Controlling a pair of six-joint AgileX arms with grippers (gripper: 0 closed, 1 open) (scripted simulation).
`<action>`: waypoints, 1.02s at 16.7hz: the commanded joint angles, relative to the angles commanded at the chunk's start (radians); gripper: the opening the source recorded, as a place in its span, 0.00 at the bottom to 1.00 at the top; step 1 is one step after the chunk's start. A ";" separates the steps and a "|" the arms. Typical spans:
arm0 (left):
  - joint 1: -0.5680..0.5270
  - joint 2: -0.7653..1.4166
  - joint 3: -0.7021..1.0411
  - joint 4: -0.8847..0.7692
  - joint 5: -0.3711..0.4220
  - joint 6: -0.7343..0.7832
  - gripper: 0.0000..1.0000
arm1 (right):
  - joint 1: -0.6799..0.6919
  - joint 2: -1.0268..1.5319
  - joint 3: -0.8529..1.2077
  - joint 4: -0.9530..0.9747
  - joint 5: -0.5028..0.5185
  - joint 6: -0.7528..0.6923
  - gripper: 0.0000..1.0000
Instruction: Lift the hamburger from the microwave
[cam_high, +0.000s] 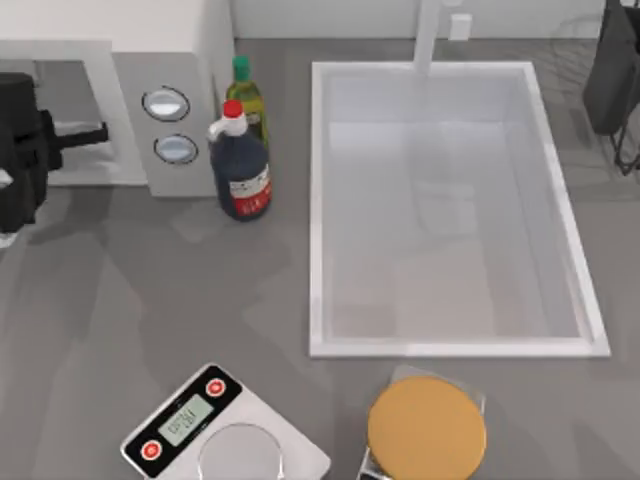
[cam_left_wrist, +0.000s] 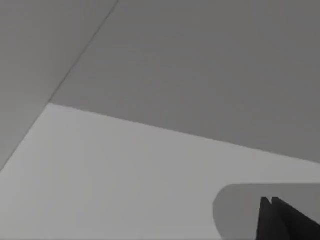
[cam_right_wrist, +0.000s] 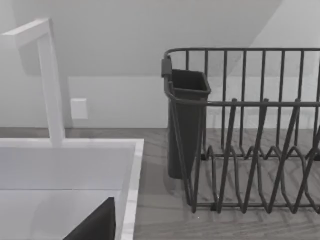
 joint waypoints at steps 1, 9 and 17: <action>-0.041 -0.087 -0.071 -0.021 -0.039 -0.014 0.00 | 0.000 0.000 0.000 0.000 0.000 0.000 1.00; -0.248 -0.462 -0.419 -0.132 -0.237 -0.084 0.00 | 0.000 0.000 0.000 0.000 0.000 0.000 1.00; -0.237 -0.393 -0.433 -0.061 -0.239 -0.084 0.00 | 0.000 0.000 0.000 0.000 0.000 0.000 1.00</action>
